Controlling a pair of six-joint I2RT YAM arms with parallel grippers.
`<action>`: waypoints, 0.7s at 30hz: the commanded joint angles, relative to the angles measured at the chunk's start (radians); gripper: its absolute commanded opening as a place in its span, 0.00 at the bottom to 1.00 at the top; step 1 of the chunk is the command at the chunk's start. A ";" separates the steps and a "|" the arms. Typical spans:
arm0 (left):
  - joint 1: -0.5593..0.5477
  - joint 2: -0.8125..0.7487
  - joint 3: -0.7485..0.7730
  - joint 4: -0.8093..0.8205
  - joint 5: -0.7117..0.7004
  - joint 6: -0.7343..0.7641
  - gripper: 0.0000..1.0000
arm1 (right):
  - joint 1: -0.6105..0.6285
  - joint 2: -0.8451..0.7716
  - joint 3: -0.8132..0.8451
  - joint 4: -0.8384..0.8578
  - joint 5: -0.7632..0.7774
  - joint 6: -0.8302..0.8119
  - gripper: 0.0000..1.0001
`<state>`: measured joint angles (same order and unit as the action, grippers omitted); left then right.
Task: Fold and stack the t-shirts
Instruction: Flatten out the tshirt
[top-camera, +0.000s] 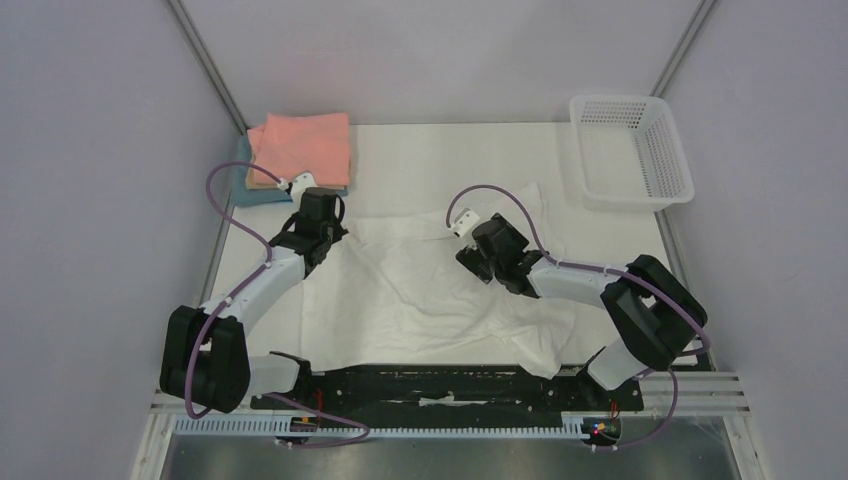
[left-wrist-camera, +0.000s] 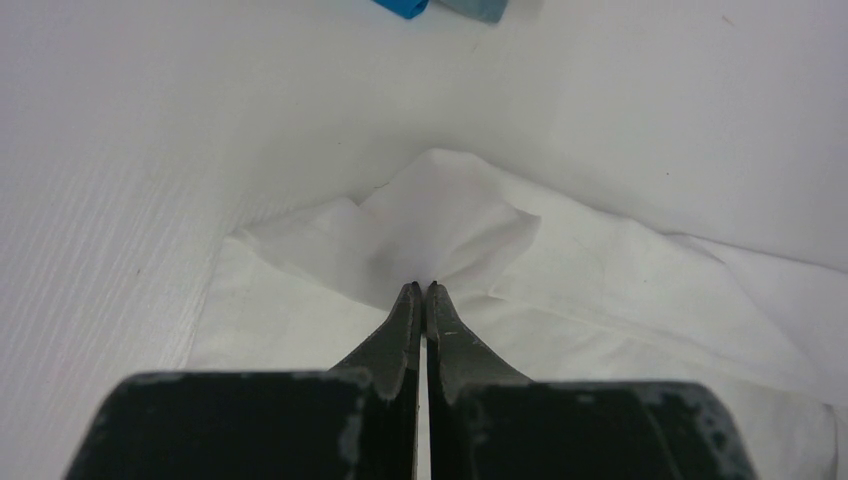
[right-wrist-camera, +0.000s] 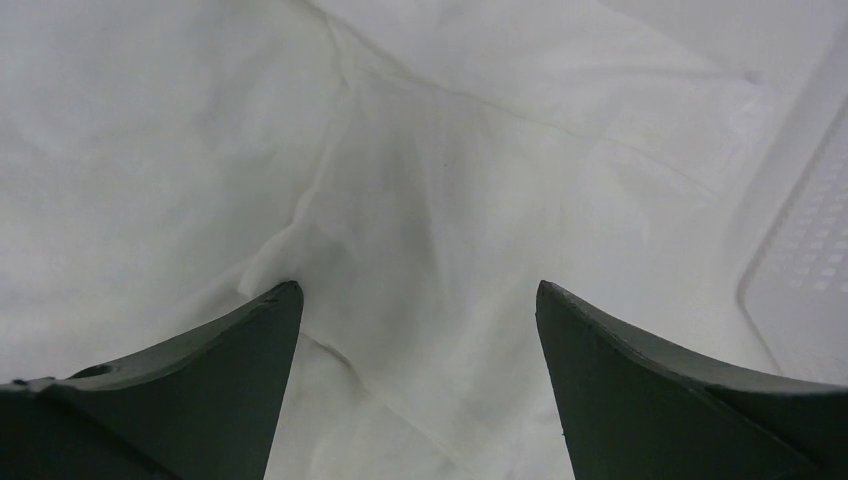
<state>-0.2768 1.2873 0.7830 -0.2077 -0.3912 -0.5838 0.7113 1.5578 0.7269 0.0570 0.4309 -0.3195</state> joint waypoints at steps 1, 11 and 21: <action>0.003 -0.029 0.004 0.016 -0.034 -0.017 0.02 | -0.004 -0.008 0.018 0.017 -0.136 -0.030 0.89; 0.002 -0.036 0.005 0.013 -0.032 -0.017 0.02 | -0.005 -0.014 -0.015 0.050 -0.195 0.021 0.85; 0.003 -0.032 0.007 0.014 -0.040 -0.012 0.02 | -0.046 0.012 0.011 0.071 -0.051 0.065 0.68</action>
<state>-0.2768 1.2861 0.7830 -0.2081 -0.4019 -0.5835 0.6895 1.5803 0.7162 0.0765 0.3168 -0.2871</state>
